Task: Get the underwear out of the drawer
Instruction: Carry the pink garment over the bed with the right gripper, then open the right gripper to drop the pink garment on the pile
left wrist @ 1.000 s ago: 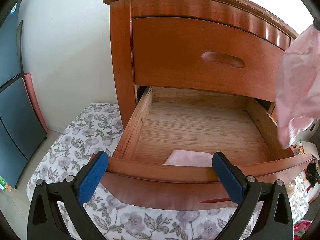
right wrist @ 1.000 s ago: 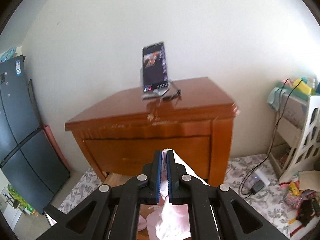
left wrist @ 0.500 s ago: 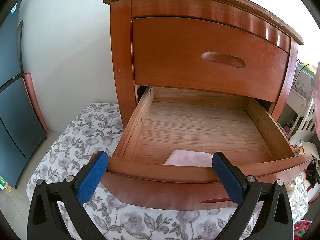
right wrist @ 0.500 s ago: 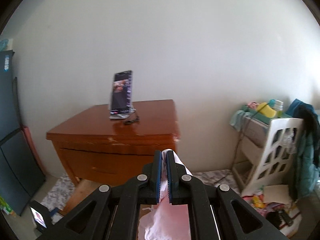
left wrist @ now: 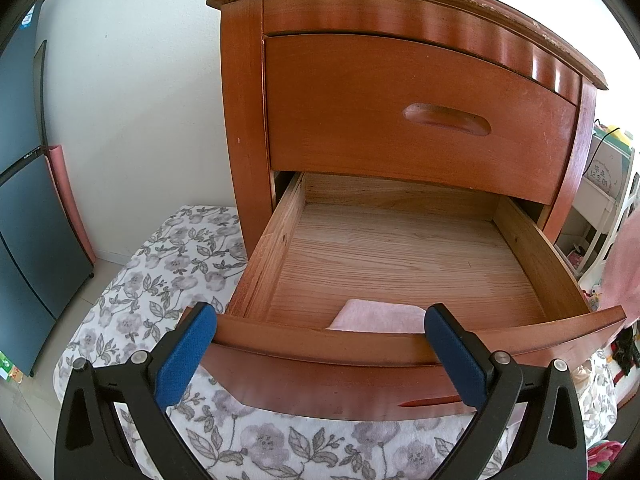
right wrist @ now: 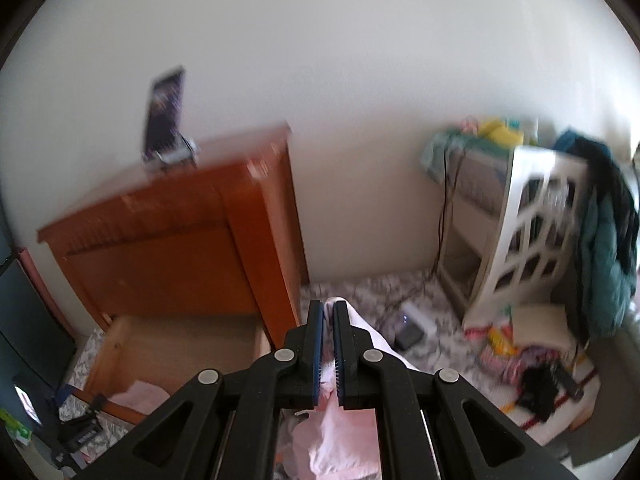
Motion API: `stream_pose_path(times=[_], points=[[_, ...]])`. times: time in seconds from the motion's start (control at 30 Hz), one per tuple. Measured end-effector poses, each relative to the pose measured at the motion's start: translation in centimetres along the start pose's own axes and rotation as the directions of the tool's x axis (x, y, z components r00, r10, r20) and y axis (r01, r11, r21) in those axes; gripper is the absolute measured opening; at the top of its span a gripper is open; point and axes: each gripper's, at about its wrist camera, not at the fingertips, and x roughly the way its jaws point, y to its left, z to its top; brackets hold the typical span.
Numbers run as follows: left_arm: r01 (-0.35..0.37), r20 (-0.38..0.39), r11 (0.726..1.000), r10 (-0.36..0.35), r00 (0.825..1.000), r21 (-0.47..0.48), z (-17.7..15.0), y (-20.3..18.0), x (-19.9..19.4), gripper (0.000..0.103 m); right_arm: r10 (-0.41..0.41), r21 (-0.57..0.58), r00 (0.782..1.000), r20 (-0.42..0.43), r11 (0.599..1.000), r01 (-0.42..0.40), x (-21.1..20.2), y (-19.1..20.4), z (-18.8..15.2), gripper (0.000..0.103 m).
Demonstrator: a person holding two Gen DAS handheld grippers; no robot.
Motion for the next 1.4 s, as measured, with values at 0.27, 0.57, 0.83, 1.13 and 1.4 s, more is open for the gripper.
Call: stream_pose_path(times=[0.27,0.57,0.83,1.13,1.4], points=[[0.0,0.0,1.0,0.0,1.0,0.0,0.0,0.0,0.0,0.103,-0.034,0.088,0.971,-0.237,0.995,0.056,8.2,-3.2,-6.2,0.005],[0.0,0.0,1.0,0.0,1.0,0.0,0.0,0.0,0.0,0.103,-0.064,0.119,0.915,-0.398,0.986,0.12,12.7,-5.5,-12.4,0.005],[0.0,0.0,1.0,0.0,1.0,0.0,0.0,0.0,0.0,0.103,-0.074,0.091,0.886,-0.457,0.987,0.13,13.7,-5.5,-15.2,0.007],[0.0,0.0,1.0,0.0,1.0,0.0,0.0,0.0,0.0,0.103,-0.071,0.065,0.877,-0.476,0.991,0.115,13.6,-4.8,-16.7,0.018],[0.0,0.0,1.0,0.0,1.0,0.0,0.0,0.0,0.0,0.103,-0.094,0.047,0.896,-0.434,0.991,0.126,12.3,-4.3,-16.2,0.056]])
